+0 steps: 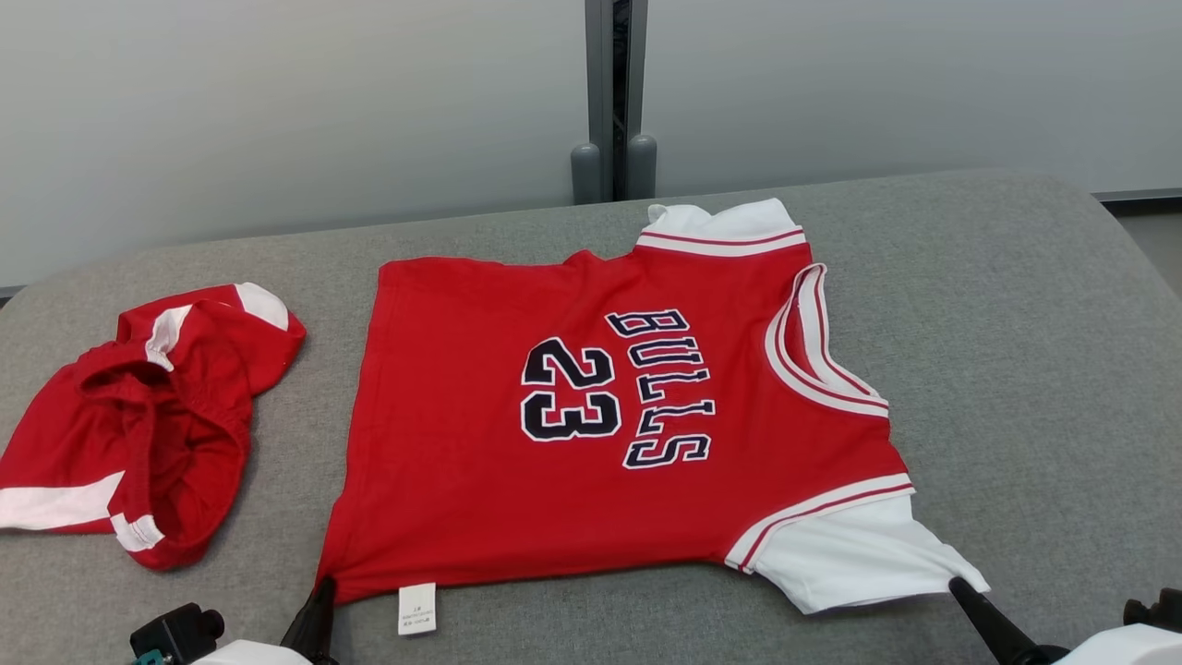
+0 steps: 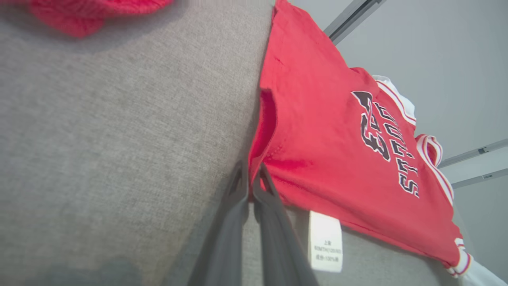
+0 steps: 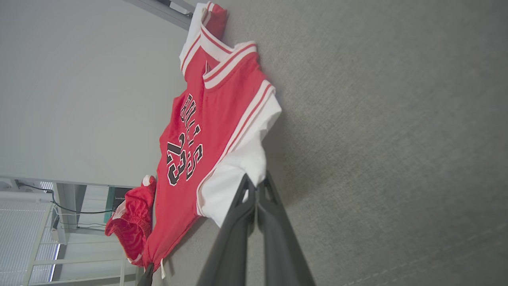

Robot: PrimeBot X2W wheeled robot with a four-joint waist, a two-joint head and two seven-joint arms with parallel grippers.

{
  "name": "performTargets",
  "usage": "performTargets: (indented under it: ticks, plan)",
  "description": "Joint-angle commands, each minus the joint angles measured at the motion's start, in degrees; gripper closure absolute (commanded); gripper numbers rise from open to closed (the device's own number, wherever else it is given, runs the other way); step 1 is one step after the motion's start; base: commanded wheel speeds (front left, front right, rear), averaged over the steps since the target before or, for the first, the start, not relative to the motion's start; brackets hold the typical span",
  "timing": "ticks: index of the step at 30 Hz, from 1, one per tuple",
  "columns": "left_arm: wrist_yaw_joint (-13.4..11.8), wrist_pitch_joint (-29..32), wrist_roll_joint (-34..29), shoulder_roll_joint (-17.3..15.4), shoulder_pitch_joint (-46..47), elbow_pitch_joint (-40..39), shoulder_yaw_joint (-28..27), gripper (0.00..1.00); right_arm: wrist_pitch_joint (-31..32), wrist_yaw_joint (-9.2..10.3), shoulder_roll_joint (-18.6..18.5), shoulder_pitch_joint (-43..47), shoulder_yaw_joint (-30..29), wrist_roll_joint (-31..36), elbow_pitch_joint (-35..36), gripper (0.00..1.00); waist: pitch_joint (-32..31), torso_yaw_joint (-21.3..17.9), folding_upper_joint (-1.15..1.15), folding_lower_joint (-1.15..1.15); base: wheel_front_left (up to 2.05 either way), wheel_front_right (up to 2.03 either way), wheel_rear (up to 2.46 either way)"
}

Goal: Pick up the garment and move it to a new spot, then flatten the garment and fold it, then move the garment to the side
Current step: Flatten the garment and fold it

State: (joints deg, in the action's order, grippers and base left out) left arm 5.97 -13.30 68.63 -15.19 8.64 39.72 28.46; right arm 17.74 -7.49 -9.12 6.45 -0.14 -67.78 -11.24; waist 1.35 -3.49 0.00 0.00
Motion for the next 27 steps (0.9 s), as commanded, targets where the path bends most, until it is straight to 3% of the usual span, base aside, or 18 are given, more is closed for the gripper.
performTargets:
  ticks: [1, 17, 27]
  plan:
    - [-0.55, 0.03, 0.3, -0.7, -0.53, -0.55, -0.43, 1.0, 0.96, -0.03, 0.43, 0.75, -1.01, 0.88, 1.07, 1.0, 0.04, 0.0, 0.0, 0.0, 0.0, 0.0, 0.0]
    - [-3.29, 2.82, 0.18, -3.84, -5.81, -6.91, 0.69, 1.0, 13.02, -0.03, 5.88, 5.39, -11.56, 8.84, 10.11, 1.0, -0.25, -0.61, 0.0, 0.0, 0.0, 0.0, 0.0]
    - [-3.86, 2.06, 0.8, -3.83, -4.41, -11.89, -0.57, 1.0, 10.71, -0.03, 6.07, 2.51, -10.18, 7.6, 12.13, 1.0, 0.73, -0.64, 0.0, 0.0, 0.0, 0.0, 0.0]
